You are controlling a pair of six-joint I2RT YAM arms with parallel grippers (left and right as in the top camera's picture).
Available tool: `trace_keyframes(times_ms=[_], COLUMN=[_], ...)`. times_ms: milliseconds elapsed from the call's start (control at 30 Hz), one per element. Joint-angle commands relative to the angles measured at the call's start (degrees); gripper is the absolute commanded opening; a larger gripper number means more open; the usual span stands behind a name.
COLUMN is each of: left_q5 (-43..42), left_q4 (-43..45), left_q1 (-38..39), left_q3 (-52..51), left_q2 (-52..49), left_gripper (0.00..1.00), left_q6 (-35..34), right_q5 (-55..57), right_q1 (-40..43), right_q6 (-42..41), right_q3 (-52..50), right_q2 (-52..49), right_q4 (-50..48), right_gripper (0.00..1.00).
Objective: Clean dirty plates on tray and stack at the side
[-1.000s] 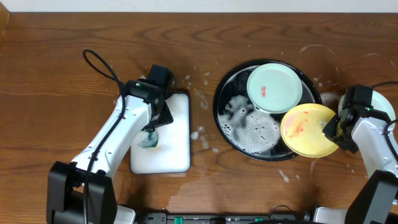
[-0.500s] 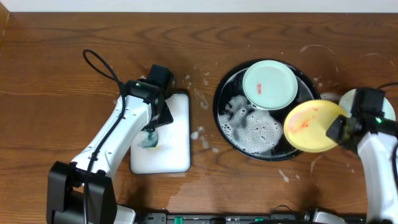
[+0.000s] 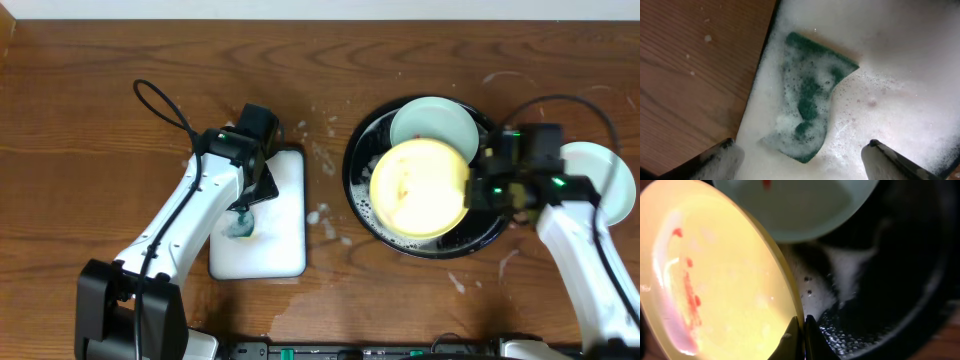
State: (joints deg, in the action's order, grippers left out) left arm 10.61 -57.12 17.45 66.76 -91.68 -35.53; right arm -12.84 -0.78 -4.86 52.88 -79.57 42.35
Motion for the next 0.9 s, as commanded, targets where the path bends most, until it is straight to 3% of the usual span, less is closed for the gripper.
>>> trace_keyframes(times_ms=[0, 200, 267, 333, 633, 767, 867], left_q5=[0.2, 0.2, 0.2, 0.2, 0.2, 0.2, 0.2], left_q4=[-0.3, -0.3, -0.3, -0.3, -0.3, -0.1, -0.1], left_q1=[-0.2, -0.2, -0.2, -0.2, -0.2, -0.2, -0.2], left_q3=[-0.2, -0.2, -0.2, -0.2, -0.2, -0.2, -0.2], left_q2=[-0.2, -0.2, -0.2, -0.2, -0.2, -0.2, -0.2], left_gripper=[0.83, 0.83, 0.84, 0.84, 0.83, 0.83, 0.83], left_q6=[0.4, 0.4, 0.4, 0.4, 0.4, 0.4, 0.4], right_q5=[0.2, 10.0, 12.8, 13.5, 9.6, 7.9, 7.5], right_q1=[-1.3, -1.4, -1.4, -1.3, -1.1, -1.1, -0.9], right_q6=[-0.1, -11.0, -12.3, -12.1, -3.1, 0.7, -1.7], right_q3=[0.5, 0.5, 0.5, 0.5, 1.5, 1.8, 1.9], right_q2=[-5.6, -12.1, -13.1, -13.3, -13.1, -12.2, -10.8], right_q4=[-0.2, -0.3, -0.4, -1.0, -4.1, -7.2, -12.0], right_gripper=[0.01, 0.01, 0.24, 0.32, 0.31, 0.25, 0.18])
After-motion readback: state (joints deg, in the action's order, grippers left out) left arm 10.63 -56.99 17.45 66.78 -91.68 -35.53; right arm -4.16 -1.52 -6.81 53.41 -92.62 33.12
